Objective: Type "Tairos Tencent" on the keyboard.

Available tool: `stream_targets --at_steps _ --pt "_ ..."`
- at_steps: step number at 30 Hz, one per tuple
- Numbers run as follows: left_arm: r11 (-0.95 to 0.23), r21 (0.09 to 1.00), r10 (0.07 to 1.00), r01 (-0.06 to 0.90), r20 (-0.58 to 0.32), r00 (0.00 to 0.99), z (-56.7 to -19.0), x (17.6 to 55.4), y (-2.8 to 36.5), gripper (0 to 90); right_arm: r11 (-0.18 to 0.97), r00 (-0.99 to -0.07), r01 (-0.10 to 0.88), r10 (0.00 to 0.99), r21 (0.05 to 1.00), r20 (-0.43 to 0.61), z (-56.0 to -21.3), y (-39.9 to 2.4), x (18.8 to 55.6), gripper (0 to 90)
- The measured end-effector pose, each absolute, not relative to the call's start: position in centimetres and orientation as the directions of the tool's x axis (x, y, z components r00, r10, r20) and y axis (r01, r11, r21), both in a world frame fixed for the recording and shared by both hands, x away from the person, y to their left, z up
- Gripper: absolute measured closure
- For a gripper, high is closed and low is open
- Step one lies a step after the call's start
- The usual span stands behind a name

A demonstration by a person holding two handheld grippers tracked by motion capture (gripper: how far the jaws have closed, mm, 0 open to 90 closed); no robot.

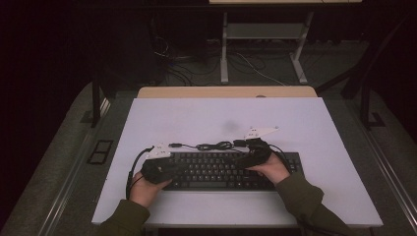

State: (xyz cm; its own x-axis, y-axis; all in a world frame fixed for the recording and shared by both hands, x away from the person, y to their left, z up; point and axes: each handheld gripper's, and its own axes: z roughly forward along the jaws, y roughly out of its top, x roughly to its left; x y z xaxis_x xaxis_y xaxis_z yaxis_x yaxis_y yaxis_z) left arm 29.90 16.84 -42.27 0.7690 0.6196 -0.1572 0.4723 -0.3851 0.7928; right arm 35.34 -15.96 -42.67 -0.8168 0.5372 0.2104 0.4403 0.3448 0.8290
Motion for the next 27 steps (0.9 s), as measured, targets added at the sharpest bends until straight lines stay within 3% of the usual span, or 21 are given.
stream_targets --at_steps 10,19,27 --pt "-0.377 0.803 0.607 0.461 -0.162 0.778 -41.8 29.5 16.7 72.3 0.336 -0.812 0.445 0.542 0.83 0.217 -42.6 -16.1 35.4 17.6" --pt "-0.399 0.802 0.567 0.444 -0.165 0.807 -41.4 29.2 16.0 88.2 0.336 -0.811 0.443 0.545 0.831 0.212 -42.6 -16.2 35.4 17.6" --pt "-0.409 0.801 0.541 0.437 -0.173 0.823 -41.4 28.8 15.3 89.1 0.33 -0.812 0.44 0.544 0.835 0.213 -42.4 -16.2 35.4 17.6"
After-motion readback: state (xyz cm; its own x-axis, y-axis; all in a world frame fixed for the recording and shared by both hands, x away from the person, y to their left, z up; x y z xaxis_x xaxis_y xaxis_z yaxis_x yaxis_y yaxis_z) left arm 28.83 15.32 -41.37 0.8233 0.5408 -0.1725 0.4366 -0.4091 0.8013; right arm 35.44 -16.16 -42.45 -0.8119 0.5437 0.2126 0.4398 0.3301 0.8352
